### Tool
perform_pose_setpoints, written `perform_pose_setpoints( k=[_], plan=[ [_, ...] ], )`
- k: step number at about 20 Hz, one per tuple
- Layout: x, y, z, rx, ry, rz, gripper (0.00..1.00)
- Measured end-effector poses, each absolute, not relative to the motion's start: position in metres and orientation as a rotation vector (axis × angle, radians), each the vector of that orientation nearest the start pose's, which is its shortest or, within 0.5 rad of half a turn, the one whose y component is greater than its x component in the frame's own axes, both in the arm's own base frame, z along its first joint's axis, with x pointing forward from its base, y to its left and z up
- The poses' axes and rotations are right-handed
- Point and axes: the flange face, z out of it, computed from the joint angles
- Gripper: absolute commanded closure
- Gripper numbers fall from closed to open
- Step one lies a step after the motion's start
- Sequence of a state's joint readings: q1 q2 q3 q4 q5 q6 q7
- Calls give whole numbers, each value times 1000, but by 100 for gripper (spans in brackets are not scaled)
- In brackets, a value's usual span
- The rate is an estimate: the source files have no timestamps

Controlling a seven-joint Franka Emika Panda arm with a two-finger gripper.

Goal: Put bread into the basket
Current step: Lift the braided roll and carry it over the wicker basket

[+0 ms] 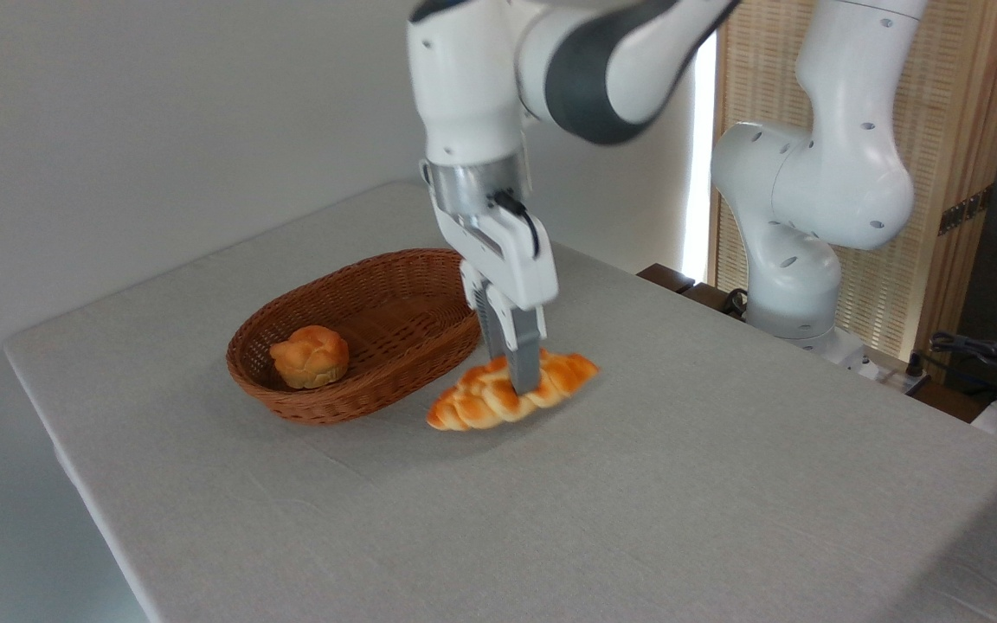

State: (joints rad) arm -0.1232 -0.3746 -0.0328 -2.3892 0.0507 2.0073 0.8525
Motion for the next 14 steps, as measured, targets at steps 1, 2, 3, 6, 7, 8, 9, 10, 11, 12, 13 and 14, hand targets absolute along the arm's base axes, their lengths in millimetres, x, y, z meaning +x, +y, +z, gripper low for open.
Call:
perform_pose_setpoints(
  k=[1,2,3,6,7,8,9,10,11,12,13,14],
  plan=[
    [432,-65,474,-2698,1518,63,63],
    [436,-66,484,-2705,1517,74,63],
    [442,-68,503,-2721,1516,91,63],
    [454,-75,543,-2767,1518,97,63],
    [456,-77,548,-2777,1516,95,63],
    [458,-84,552,-2799,1513,91,62],
    [458,-90,553,-2812,1510,90,59],
    [459,-105,550,-2834,1505,93,52],
    [458,-125,545,-2852,1487,107,48],
    [457,-137,540,-2860,1472,115,39],
    [457,-159,532,-2875,1438,116,34],
    [457,-180,524,-2888,1402,114,28]
  ],
)
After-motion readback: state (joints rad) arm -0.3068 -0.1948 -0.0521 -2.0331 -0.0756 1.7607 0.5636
